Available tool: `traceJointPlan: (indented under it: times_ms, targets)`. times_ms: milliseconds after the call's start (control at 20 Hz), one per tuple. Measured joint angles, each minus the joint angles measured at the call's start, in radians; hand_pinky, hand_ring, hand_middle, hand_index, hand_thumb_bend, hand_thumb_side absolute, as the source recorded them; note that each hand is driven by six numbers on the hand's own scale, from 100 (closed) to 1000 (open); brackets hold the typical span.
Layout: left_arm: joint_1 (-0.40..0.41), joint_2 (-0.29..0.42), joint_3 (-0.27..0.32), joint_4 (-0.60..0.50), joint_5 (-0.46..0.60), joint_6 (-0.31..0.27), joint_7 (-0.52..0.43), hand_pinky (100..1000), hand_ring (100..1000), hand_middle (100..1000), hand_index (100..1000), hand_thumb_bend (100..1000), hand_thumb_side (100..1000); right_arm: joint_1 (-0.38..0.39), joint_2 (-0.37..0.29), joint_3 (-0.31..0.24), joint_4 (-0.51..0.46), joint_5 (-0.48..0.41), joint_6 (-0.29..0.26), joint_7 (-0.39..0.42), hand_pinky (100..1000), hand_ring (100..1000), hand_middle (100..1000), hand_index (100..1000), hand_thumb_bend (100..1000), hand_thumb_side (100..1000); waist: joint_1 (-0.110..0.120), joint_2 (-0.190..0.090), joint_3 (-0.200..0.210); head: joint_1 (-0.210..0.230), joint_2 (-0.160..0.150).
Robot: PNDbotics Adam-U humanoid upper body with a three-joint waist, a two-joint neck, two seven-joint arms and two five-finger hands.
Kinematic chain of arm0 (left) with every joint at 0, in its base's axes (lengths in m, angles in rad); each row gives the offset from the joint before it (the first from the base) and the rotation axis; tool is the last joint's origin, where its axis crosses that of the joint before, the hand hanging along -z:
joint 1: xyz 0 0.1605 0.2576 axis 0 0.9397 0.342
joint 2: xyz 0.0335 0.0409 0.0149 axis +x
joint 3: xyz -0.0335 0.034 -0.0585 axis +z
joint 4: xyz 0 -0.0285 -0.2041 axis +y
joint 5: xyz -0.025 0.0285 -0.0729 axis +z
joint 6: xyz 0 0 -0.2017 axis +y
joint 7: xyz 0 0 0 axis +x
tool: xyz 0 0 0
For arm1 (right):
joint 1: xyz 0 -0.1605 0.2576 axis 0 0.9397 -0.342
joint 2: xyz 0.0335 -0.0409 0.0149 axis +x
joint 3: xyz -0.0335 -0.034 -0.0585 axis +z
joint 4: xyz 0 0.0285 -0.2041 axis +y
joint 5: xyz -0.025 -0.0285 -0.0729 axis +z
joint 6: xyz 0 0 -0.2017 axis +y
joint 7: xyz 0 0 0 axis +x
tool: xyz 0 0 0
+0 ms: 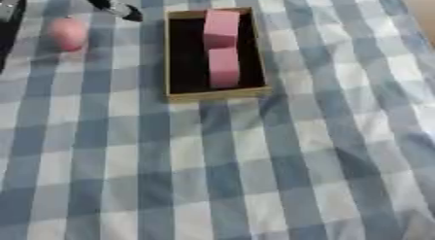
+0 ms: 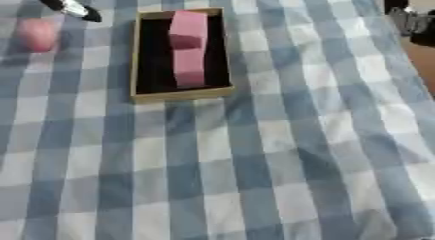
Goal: Pick up objects on the table and place them in the box.
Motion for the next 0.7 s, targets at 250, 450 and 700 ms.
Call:
traceJointPlan:
  times_ms: [250, 450, 700]
  targets:
    - [0.035, 0.047, 0.009, -0.003, 0.006, 0.009, -0.018, 907, 1000, 919, 877, 600, 487, -0.001, -0.003, 0.000, 0.000, 0.002, 0.001, -0.005, 913, 980, 952, 683, 100, 100, -0.015, 0.000, 0.007, 0.008, -0.003]
    - [0.050, 0.062, 0.024, 0.032, -0.009, 0.015, -0.018, 908, 1000, 920, 875, 632, 489, -0.001, -0.004, 0.000, 0.000, 0.005, 0.001, -0.006, 915, 980, 952, 683, 100, 100, -0.022, 0.000, 0.009, 0.018, -0.009]
    - [0.055, 0.067, 0.049, 0.099, -0.047, 0.021, -0.003, 902, 999, 918, 872, 618, 483, -0.001, -0.004, 0.000, 0.000, 0.008, -0.001, -0.008, 914, 980, 952, 683, 100, 100, -0.024, 0.000, 0.008, 0.024, -0.016]
